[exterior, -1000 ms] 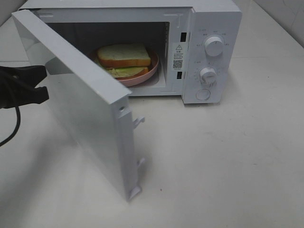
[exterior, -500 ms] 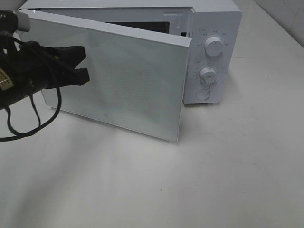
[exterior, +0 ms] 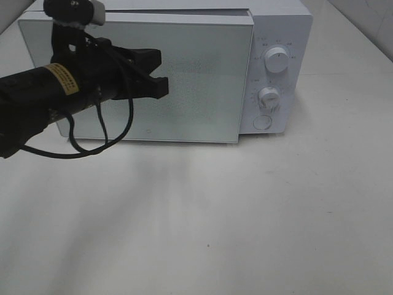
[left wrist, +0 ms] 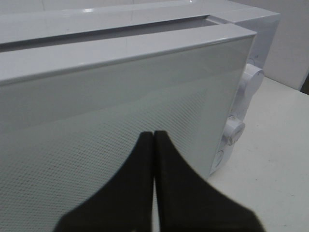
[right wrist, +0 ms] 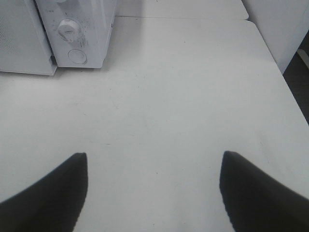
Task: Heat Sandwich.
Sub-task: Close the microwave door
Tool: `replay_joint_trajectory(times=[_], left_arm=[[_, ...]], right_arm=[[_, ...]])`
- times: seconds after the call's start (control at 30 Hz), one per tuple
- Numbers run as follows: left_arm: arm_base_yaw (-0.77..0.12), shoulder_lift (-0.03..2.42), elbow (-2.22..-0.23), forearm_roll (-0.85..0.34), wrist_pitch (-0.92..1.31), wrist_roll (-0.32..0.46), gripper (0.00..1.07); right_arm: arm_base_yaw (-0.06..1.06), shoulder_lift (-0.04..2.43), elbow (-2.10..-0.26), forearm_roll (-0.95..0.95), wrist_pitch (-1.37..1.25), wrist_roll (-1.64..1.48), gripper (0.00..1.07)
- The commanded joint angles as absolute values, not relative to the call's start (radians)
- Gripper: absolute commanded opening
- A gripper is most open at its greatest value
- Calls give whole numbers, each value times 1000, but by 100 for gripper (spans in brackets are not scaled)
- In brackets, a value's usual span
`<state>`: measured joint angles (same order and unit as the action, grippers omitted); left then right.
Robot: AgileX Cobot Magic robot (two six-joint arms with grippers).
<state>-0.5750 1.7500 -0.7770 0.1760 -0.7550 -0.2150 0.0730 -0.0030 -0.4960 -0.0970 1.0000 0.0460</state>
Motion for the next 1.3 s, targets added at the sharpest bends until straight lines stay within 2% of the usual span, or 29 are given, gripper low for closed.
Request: replay_joint_trajectory(times=[0.03,0.47,0.9,1.03,1.3], left_arm=[[-609,1795,-852,157,-730,-212,0],[-670,1924,-1035,129,-658,-213,0],[-670,2000,-1176,110,-616,-212,0],[-668,2021,-1222,102,-580,-188,0],[-635,2071,-1300,52,-544,-189,0]], right_arm=[[66,-33,-495,-96,995,36,74],[66,-33,-495,-96,995,36,74],[66,-33,-495,-96,995,36,74],[66,-33,-495,-96,995,36,74],[66,-32,-495,-96,995,38,74]])
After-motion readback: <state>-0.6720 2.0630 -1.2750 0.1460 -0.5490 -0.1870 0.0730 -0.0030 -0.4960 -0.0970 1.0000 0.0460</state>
